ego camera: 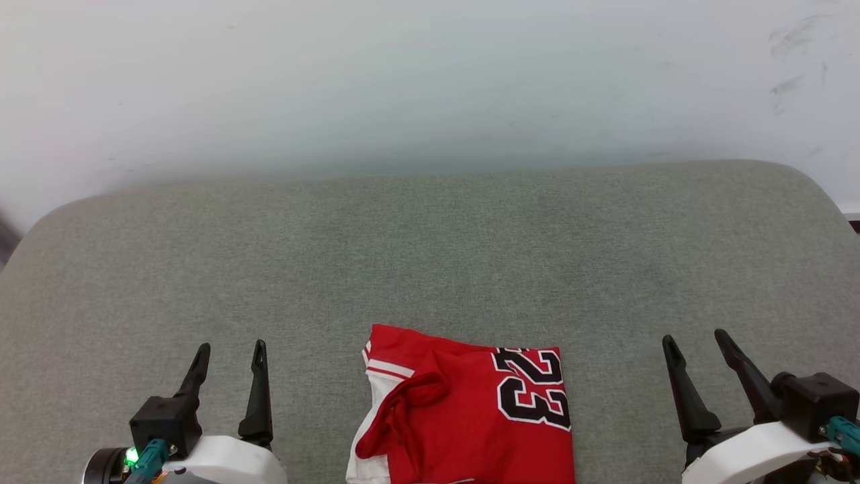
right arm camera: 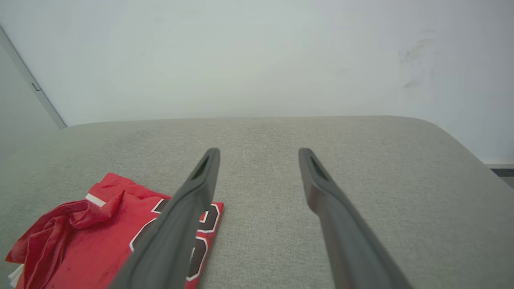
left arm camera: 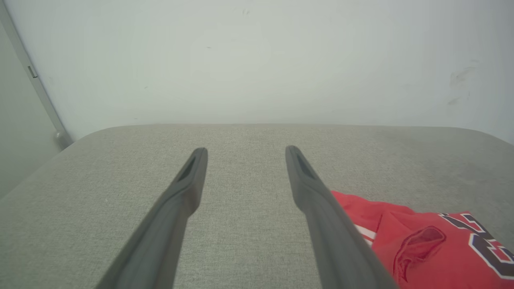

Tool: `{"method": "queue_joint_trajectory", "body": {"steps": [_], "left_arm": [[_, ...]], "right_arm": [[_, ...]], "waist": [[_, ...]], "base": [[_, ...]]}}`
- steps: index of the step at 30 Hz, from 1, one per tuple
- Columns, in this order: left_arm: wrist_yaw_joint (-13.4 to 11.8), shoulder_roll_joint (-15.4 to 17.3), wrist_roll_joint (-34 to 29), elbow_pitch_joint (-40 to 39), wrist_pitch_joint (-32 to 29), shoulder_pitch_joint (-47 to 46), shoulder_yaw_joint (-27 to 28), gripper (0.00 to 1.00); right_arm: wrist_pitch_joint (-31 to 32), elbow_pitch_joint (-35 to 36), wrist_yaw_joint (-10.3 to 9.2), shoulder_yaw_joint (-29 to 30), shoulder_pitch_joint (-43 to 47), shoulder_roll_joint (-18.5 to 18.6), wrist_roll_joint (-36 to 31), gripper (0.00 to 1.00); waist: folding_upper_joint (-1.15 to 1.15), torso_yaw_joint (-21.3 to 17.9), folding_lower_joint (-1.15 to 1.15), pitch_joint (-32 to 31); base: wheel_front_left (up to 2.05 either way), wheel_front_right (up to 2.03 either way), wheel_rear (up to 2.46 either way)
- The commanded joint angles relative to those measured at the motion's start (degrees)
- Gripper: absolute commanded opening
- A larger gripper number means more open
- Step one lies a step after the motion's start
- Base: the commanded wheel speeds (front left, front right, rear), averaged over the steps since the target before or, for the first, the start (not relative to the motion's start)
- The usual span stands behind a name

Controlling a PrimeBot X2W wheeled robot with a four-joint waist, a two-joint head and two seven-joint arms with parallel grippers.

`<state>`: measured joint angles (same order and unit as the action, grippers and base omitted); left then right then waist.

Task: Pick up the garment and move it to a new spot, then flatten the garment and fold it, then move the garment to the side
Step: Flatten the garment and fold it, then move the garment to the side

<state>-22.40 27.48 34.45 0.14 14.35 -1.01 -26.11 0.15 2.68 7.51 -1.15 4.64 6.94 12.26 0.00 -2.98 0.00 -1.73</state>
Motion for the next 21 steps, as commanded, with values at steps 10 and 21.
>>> {"method": "queue_joint_trajectory", "body": {"steps": [10, 21], "left_arm": [[0.3, -0.6, 0.1, 0.7, 0.6, -0.3, 1.0, 1.00], [1.1, -2.9, -1.5, -0.3, 0.9, -2.3, 2.6, 1.00]], "right_arm": [[5.6, 2.8, -0.05, 1.9, 2.2, -1.2, 0.6, 1.00], [38.3, -12.9, -0.04, 11.9, -5.0, 3.0, 19.1, 1.00]], "waist": [[0.00, -0.3, 0.00, 0.2], [0.00, 3.4, 0.00, 3.1]], "base": [[0.00, 0.00, 0.00], [0.00, 0.00, 0.00]]}}
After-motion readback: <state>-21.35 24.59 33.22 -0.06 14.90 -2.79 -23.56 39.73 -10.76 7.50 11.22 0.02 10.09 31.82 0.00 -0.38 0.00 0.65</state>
